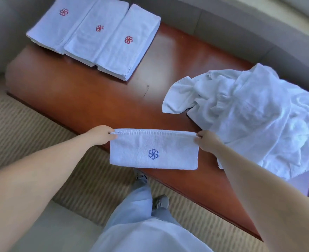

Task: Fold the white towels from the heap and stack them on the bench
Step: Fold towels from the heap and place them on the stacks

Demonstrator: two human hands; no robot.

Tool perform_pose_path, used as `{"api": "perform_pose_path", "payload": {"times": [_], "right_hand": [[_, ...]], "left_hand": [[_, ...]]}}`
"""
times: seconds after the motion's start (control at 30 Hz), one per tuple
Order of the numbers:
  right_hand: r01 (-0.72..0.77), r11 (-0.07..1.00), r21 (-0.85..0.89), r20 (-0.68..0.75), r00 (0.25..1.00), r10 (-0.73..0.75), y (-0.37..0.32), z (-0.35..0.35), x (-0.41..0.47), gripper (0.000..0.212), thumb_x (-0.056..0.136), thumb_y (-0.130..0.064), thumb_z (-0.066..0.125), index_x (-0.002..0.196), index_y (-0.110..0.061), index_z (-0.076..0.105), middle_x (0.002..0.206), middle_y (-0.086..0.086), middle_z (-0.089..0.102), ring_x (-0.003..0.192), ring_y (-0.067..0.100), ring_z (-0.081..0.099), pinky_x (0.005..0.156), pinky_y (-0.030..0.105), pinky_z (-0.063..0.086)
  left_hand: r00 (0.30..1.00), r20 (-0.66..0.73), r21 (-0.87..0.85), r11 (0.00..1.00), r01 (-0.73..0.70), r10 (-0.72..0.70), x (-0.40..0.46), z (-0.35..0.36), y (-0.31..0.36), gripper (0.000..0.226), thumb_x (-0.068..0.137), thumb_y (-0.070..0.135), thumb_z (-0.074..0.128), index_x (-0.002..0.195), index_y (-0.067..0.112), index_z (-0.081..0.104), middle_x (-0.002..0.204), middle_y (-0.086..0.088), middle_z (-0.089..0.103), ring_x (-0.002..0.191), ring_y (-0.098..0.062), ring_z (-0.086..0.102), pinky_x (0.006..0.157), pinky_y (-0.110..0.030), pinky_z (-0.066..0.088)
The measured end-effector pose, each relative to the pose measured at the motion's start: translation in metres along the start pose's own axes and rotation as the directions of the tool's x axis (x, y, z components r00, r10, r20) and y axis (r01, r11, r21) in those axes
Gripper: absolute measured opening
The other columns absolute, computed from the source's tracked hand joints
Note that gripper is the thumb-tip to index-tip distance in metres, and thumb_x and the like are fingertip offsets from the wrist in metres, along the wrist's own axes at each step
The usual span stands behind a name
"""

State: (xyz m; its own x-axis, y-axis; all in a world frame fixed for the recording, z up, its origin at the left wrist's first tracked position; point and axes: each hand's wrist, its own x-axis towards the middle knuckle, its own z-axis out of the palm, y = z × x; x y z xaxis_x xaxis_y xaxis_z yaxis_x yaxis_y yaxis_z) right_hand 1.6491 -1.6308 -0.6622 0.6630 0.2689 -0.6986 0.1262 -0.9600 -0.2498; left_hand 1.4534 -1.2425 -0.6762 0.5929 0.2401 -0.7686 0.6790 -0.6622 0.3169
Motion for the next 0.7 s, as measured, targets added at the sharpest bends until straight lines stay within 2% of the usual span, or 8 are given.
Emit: {"api": "perform_pose_path", "payload": {"times": [0.1, 0.23, 0.43, 0.5, 0.53, 0.6, 0.67, 0.7], "right_hand": [[-0.046, 0.999, 0.017, -0.038, 0.998, 0.047, -0.002, 0.014, 0.017, 0.024, 0.097, -0.024, 0.044, 0.073, -0.027, 0.047, 0.081, 0.001, 0.059, 0.082, 0.028, 0.059, 0.063, 0.03, 0.04], [-0.096, 0.994, 0.051, -0.117, 0.988, 0.101, 0.0, 0.029, 0.03, 0.024, 0.098, -0.024, 0.039, 0.101, -0.02, 0.063, 0.088, 0.006, 0.065, 0.084, 0.03, 0.061, 0.07, 0.034, 0.05], [-0.124, 0.99, 0.071, -0.177, 0.975, 0.135, -0.003, 0.039, 0.044, 0.026, 0.102, -0.024, 0.038, 0.112, -0.019, 0.061, 0.091, 0.005, 0.064, 0.086, 0.029, 0.06, 0.071, 0.036, 0.051], [-0.148, 0.983, 0.105, -0.223, 0.96, 0.169, -0.007, 0.042, 0.048, 0.022, 0.101, -0.021, 0.04, 0.119, -0.02, 0.053, 0.096, 0.005, 0.062, 0.086, 0.03, 0.059, 0.068, 0.036, 0.05], [-0.155, 0.981, 0.115, -0.26, 0.949, 0.18, -0.009, 0.045, 0.048, 0.021, 0.099, -0.018, 0.042, 0.119, -0.02, 0.048, 0.099, 0.004, 0.059, 0.084, 0.029, 0.058, 0.065, 0.036, 0.047], [-0.097, 0.994, 0.055, -0.339, 0.934, 0.111, -0.013, 0.051, 0.044, 0.022, 0.097, -0.015, 0.048, 0.117, -0.021, 0.043, 0.102, -0.003, 0.051, 0.079, 0.025, 0.054, 0.055, 0.032, 0.037], [0.067, 0.994, -0.087, -0.329, 0.94, -0.092, -0.02, 0.062, 0.038, 0.02, 0.098, -0.02, 0.054, 0.116, -0.022, 0.046, 0.103, -0.007, 0.049, 0.081, 0.02, 0.054, 0.052, 0.029, 0.031], [0.152, 0.979, -0.135, -0.304, 0.934, -0.187, -0.024, 0.07, 0.034, 0.021, 0.098, -0.024, 0.055, 0.118, -0.021, 0.05, 0.106, -0.007, 0.051, 0.088, 0.02, 0.056, 0.054, 0.029, 0.034]], "left_hand": [[1.0, -0.011, 0.067, 0.998, 0.013, -0.012, 0.022, 0.002, -0.005, 0.041, 0.102, 0.035, 0.051, 0.069, 0.017, 0.033, 0.065, 0.003, 0.029, 0.059, -0.016, 0.027, 0.058, -0.032, 0.02], [0.999, -0.026, 0.132, 0.991, 0.032, -0.029, 0.043, 0.006, -0.014, 0.04, 0.103, 0.038, 0.048, 0.07, 0.017, 0.04, 0.068, 0.002, 0.039, 0.061, -0.017, 0.037, 0.058, -0.033, 0.025], [0.994, -0.112, 0.184, 0.983, 0.019, 0.002, 0.059, 0.011, -0.017, 0.035, 0.099, 0.033, 0.044, 0.069, 0.018, 0.037, 0.07, 0.002, 0.041, 0.061, -0.017, 0.036, 0.057, -0.035, 0.027], [0.976, -0.198, 0.276, 0.961, -0.029, 0.086, 0.059, 0.012, -0.015, 0.015, 0.095, 0.026, 0.052, 0.081, 0.022, 0.048, 0.09, 0.002, 0.048, 0.073, -0.018, 0.045, 0.058, -0.033, 0.035], [0.958, -0.239, 0.312, 0.947, -0.076, 0.156, 0.06, 0.014, -0.015, 0.006, 0.091, 0.023, 0.059, 0.095, 0.024, 0.053, 0.104, 0.002, 0.048, 0.087, -0.02, 0.048, 0.063, -0.033, 0.041], [0.9, -0.267, 0.446, 0.872, -0.201, 0.344, 0.06, 0.022, -0.01, 0.041, 0.085, 0.021, 0.069, 0.123, 0.022, 0.052, 0.124, -0.001, 0.041, 0.108, -0.025, 0.045, 0.079, -0.036, 0.049], [0.82, -0.223, 0.533, 0.77, -0.35, 0.527, 0.056, 0.036, 0.002, 0.051, 0.086, 0.022, 0.071, 0.131, 0.02, 0.049, 0.131, -0.002, 0.04, 0.114, -0.026, 0.044, 0.087, -0.038, 0.049], [0.803, -0.174, 0.535, 0.739, -0.41, 0.57, 0.053, 0.047, 0.01, 0.05, 0.089, 0.024, 0.068, 0.134, 0.02, 0.048, 0.135, -0.002, 0.04, 0.12, -0.026, 0.044, 0.091, -0.038, 0.049]]}}
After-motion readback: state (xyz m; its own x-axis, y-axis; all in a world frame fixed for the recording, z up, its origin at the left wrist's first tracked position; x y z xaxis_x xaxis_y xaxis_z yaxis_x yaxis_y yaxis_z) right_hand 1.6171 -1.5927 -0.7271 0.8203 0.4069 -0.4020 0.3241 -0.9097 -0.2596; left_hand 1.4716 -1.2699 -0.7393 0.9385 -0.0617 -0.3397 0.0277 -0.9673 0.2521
